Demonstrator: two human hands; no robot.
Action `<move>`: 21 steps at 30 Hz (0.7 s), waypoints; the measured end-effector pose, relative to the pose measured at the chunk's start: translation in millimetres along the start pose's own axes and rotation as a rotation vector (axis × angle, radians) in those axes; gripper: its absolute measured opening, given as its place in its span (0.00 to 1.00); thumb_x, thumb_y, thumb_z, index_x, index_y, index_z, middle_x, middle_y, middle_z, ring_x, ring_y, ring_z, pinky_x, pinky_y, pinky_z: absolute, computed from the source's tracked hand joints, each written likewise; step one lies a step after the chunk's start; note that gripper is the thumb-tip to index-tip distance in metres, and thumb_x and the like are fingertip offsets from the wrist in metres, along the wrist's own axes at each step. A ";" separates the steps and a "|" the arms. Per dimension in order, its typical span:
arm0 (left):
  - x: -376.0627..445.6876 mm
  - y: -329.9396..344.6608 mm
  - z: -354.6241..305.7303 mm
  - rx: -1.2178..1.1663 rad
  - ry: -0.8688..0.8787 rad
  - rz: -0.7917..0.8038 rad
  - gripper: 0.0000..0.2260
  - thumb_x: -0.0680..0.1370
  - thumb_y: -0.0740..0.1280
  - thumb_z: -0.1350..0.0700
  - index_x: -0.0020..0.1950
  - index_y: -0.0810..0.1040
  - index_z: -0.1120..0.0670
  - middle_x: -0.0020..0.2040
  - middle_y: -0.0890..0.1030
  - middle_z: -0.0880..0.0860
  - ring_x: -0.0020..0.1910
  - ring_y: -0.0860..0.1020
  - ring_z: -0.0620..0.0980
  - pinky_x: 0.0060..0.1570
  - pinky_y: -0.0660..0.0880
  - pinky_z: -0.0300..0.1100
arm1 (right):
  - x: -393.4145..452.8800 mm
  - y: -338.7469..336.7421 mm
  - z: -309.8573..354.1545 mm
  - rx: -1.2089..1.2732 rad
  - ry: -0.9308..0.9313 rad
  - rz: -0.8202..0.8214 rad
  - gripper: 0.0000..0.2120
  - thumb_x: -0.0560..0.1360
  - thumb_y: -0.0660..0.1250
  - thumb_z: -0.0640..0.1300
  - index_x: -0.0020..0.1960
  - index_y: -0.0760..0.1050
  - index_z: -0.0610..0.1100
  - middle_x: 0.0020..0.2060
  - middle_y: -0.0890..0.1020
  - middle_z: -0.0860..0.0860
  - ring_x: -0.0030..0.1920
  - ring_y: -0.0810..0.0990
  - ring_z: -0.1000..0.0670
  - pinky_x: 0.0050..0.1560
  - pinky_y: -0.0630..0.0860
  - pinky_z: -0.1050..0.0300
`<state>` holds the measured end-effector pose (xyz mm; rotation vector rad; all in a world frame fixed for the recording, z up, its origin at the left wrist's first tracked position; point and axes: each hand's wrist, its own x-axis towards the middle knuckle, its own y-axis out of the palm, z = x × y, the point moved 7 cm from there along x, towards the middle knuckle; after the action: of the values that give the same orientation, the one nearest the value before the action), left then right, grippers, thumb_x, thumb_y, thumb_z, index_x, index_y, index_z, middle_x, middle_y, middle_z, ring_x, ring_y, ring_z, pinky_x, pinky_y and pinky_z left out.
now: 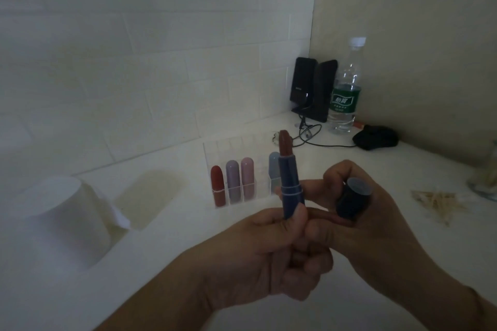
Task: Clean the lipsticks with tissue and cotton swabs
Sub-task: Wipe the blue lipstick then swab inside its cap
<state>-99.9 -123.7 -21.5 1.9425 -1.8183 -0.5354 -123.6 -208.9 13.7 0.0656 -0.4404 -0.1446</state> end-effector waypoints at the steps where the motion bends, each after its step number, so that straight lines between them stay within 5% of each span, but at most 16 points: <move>1: -0.6 1.2 0.6 0.016 -0.017 0.015 0.20 0.77 0.67 0.46 0.61 0.68 0.58 0.38 0.71 0.54 0.32 0.70 0.44 0.34 0.66 0.35 | 0.1 -0.3 0.9 -0.011 -0.001 -0.010 0.19 0.57 0.81 0.47 0.39 0.72 0.51 0.50 0.82 0.38 0.53 0.82 0.38 0.46 0.80 0.50; 9: -3.6 -0.4 1.2 0.109 -0.053 -0.031 0.20 0.71 0.71 0.38 0.58 0.79 0.48 0.41 0.75 0.55 0.35 0.70 0.50 0.30 0.71 0.33 | 1.2 -3.6 5.3 0.089 0.067 -0.091 0.16 0.58 0.74 0.32 0.36 0.69 0.47 0.43 0.84 0.39 0.43 0.84 0.37 0.38 0.81 0.50; 12: -8.5 -11.8 -17.5 0.563 -0.061 -0.361 0.32 0.63 0.68 0.30 0.55 0.82 0.52 0.34 0.78 0.51 0.27 0.72 0.44 0.26 0.69 0.33 | -0.5 -15.8 17.6 -0.150 0.016 -0.241 0.17 0.57 0.74 0.42 0.39 0.68 0.44 0.42 0.85 0.47 0.42 0.85 0.45 0.41 0.81 0.50; 14: -13.3 -18.5 -39.4 0.749 0.099 -0.622 0.31 0.60 0.65 0.31 0.52 0.83 0.50 0.30 0.79 0.45 0.27 0.75 0.40 0.30 0.72 0.33 | -2.0 -18.3 26.5 -0.449 -0.047 -0.327 0.20 0.56 0.74 0.51 0.40 0.69 0.46 0.42 0.85 0.55 0.44 0.85 0.53 0.46 0.80 0.54; 16: -18.4 -26.3 -50.0 0.692 0.292 -0.765 0.30 0.60 0.68 0.32 0.54 0.83 0.48 0.43 0.85 0.44 0.43 0.82 0.39 0.46 0.79 0.36 | -3.6 -15.0 25.9 -0.525 -0.091 -0.352 0.17 0.58 0.75 0.50 0.40 0.69 0.51 0.41 0.84 0.57 0.44 0.84 0.54 0.46 0.80 0.55; 18: -20.3 -32.9 -49.6 0.601 0.380 -0.829 0.29 0.60 0.73 0.31 0.55 0.84 0.46 0.63 0.80 0.50 0.65 0.75 0.44 0.65 0.73 0.48 | -4.2 -11.9 21.4 -0.522 -0.099 -0.342 0.16 0.58 0.75 0.47 0.39 0.69 0.57 0.42 0.84 0.55 0.43 0.84 0.54 0.44 0.82 0.55; 21: -20.7 -36.0 -46.5 0.524 0.446 -0.847 0.26 0.56 0.74 0.35 0.51 0.85 0.41 0.71 0.72 0.55 0.74 0.65 0.50 0.71 0.64 0.55 | -3.4 -9.6 15.8 -0.493 -0.066 -0.317 0.17 0.57 0.75 0.48 0.37 0.70 0.61 0.42 0.83 0.54 0.43 0.84 0.53 0.42 0.82 0.56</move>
<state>-45.8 -99.1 -2.6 2.8767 -0.8462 0.1846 -134.6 -218.4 25.6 -0.3562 -0.4479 -0.5646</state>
